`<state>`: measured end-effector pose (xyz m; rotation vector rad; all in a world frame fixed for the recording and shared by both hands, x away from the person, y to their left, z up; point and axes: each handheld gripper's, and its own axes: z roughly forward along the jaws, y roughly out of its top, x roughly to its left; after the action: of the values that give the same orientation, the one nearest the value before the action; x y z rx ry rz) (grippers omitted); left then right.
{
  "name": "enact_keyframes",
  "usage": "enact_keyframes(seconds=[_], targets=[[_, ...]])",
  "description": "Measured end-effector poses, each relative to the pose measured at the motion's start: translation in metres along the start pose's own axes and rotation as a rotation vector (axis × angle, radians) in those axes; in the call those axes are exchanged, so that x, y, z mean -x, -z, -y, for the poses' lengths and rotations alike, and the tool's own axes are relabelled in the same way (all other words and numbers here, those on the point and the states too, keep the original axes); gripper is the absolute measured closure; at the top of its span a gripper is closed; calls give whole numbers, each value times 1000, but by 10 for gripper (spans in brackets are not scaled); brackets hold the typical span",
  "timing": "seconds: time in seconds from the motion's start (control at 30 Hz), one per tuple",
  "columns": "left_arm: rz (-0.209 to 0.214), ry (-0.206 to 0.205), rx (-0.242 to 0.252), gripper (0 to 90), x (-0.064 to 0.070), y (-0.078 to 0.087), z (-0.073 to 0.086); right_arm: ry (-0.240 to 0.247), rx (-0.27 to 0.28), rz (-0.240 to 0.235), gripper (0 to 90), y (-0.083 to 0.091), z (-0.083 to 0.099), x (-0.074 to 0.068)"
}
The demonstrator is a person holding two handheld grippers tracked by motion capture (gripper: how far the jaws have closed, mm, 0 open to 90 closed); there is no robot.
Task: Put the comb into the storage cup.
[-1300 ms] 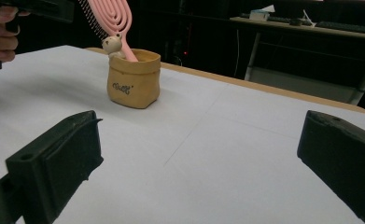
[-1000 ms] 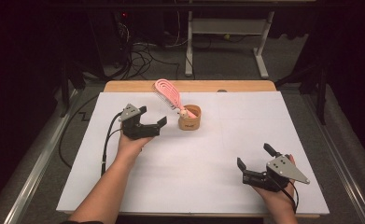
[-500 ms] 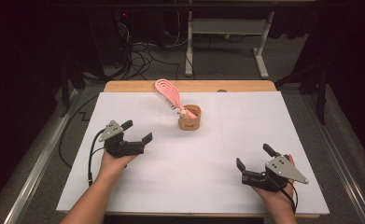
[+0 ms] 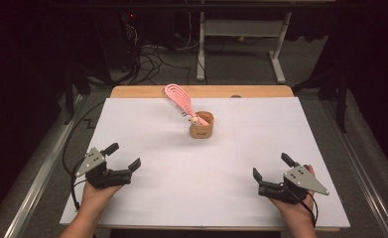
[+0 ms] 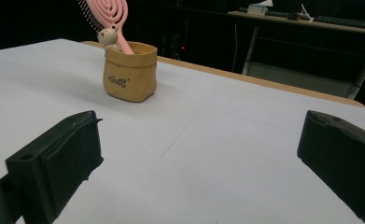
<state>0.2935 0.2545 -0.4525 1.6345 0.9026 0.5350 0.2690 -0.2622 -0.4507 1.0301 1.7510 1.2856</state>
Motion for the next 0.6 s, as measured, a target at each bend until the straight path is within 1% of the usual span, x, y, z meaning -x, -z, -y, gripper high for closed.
enact_keyframes(seconds=[0.03, 0.1, 0.13, 0.2, 0.23, 0.27, 0.3, 0.37, 0.43, 0.6], targets=[[-3, -11, 5, 0, 1, 5, 2, 0, -2, 3, 3, 0, 0, 0], [16, -1, 16, 0, 3, 9, 4, -5, -4, 8, 3, 1, 0, 1], [17, -1, 22, 0, 4, 10, 3, -10, -8, 15, 3, 2, 0, 2], [21, -34, 54, 0, 6, 12, 0, -17, -10, 22, 3, 4, 0, 3], [21, -57, 64, 0, 7, 13, 0, -22, -7, 25, 3, 5, 0, 3], [17, -68, 60, 0, 7, 13, 0, -26, -5, 28, 3, 7, 0, 4], [16, -71, 50, 0, 6, 13, 0, -25, -4, 30, 3, 8, 0, 4], [27, -44, 47, 0, 4, 12, 1, -28, 1, 30, 3, 10, -1, 4], [25, -43, 49, 0, 4, 12, 1, -33, 1, 27, 3, 11, -1, 3], [20, -35, 31, 0, 5, 10, 2, -23, -1, 10, 3, 10, 0, 3]])
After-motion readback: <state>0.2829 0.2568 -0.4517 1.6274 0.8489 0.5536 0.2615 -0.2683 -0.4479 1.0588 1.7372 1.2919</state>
